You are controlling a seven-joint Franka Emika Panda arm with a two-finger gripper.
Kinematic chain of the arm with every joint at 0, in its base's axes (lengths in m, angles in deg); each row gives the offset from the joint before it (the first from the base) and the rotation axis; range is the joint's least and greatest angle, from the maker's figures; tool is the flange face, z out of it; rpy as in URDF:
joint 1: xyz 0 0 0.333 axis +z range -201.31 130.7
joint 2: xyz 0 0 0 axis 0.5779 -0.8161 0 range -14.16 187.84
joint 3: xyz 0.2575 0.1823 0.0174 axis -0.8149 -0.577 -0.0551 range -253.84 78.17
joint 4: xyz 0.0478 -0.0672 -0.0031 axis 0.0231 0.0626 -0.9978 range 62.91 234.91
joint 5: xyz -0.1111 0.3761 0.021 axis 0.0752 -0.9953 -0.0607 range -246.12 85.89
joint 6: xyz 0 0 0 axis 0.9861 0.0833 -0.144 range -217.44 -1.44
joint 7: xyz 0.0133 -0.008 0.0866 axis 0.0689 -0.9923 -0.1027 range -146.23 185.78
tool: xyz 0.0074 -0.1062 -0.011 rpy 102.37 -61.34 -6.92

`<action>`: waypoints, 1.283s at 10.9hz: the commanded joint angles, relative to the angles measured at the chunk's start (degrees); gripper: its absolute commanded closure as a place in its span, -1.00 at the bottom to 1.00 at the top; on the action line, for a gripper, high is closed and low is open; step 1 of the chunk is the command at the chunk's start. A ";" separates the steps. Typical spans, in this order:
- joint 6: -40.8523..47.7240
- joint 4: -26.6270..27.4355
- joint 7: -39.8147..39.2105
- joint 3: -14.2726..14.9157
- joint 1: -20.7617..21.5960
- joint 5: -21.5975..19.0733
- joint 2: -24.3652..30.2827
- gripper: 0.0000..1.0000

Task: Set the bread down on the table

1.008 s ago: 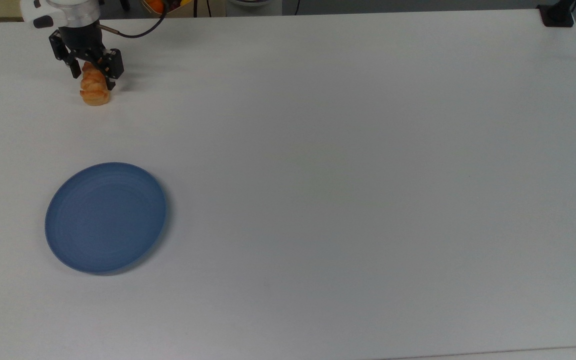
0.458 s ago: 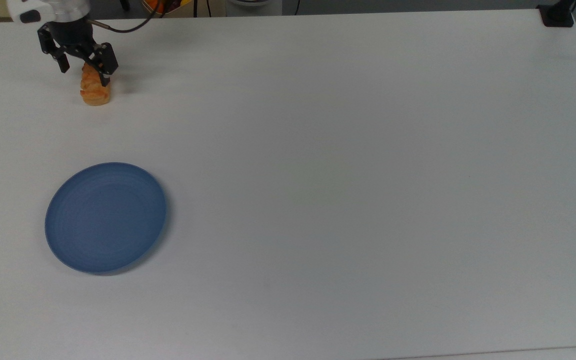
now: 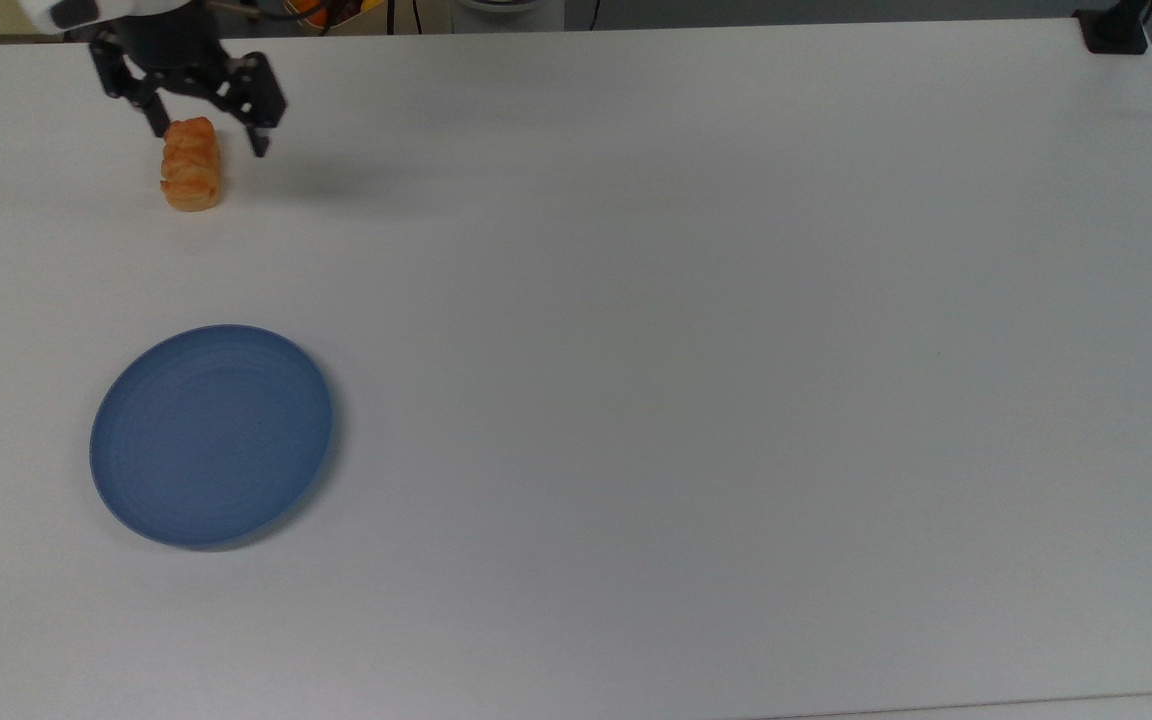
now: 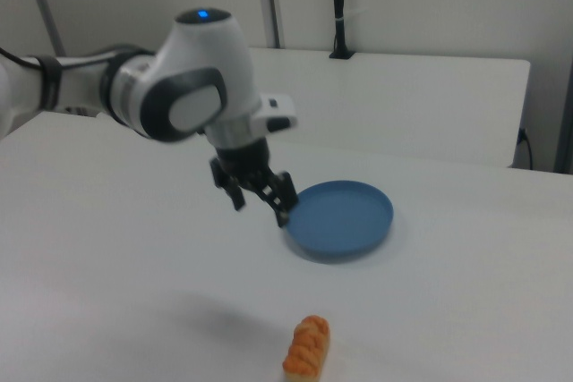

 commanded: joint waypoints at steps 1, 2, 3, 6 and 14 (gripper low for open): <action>12.67 -8.71 5.50 -0.31 9.11 0.23 -0.09 -1.00; 16.01 -10.57 6.30 -1.53 11.05 0.23 0.08 -1.00; 19.61 -11.72 5.70 -3.11 12.03 0.23 0.69 -1.00; 22.19 -11.99 5.69 -5.15 16.16 0.76 3.15 -1.00; 27.20 -14.63 6.48 -4.18 17.23 3.14 5.26 -1.00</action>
